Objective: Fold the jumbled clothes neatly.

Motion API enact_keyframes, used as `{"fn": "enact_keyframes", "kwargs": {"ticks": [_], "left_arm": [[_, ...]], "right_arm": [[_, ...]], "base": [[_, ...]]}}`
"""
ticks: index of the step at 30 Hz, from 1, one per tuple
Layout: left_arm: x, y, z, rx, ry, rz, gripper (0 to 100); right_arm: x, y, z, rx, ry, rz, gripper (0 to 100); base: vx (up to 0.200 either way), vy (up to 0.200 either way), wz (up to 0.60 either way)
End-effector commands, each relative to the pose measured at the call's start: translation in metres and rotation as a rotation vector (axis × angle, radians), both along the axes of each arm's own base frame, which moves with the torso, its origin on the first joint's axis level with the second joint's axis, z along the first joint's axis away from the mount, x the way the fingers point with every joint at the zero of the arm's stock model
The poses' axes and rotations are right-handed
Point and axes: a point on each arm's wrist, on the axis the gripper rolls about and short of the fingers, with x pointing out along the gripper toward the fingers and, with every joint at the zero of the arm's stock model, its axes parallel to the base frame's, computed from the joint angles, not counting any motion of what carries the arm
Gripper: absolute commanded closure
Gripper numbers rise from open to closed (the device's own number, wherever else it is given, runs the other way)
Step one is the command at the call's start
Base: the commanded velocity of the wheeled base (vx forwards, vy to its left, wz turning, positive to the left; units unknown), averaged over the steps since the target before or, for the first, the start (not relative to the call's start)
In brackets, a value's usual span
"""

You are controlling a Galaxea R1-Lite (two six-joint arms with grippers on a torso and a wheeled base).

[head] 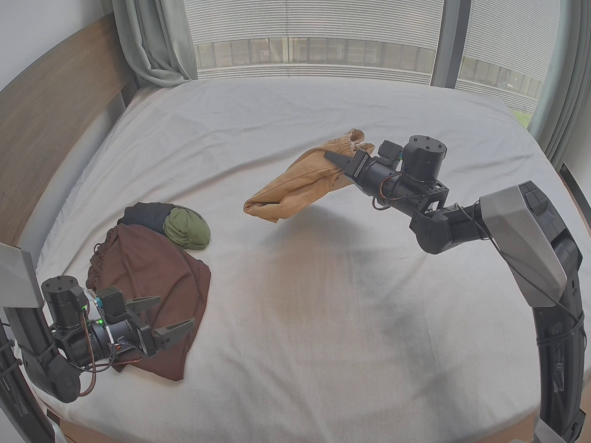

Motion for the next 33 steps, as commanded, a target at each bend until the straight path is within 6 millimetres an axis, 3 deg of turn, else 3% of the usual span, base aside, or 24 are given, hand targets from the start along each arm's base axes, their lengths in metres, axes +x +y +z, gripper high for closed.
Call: {"fn": "enact_keyframes", "kwargs": {"ticks": [1,5,7,9,22,33], "left_arm": [[-0.001,0.000,0.000,0.001,0.001,-0.002,0],[-0.001,0.000,0.000,0.000,0.003,0.000,0],[-0.001,0.000,0.000,0.000,0.003,0.001,0],[-0.002,0.000,0.000,0.000,0.007,-0.002,0],[-0.002,0.000,0.000,-0.002,0.006,-0.006,0],[-0.001,0.000,0.000,-0.004,0.004,-0.006,0]], "right_arm": [[0.011,-0.001,-0.024,-0.015,0.033,-0.009,100],[0.023,-0.005,-0.076,-0.056,0.101,-0.026,100],[0.025,-0.007,-0.087,-0.069,0.112,-0.033,100],[0.026,-0.012,-0.112,-0.101,0.138,-0.043,100],[-0.017,-0.040,-0.151,-0.134,0.228,-0.067,100],[-0.024,-0.050,-0.174,-0.135,0.227,-0.086,100]], "base": [[0.000,0.000,0.00],[0.000,0.000,0.00],[0.000,0.000,0.00],[0.000,0.000,0.00],[0.000,0.000,0.00],[0.000,0.000,0.00]]}}
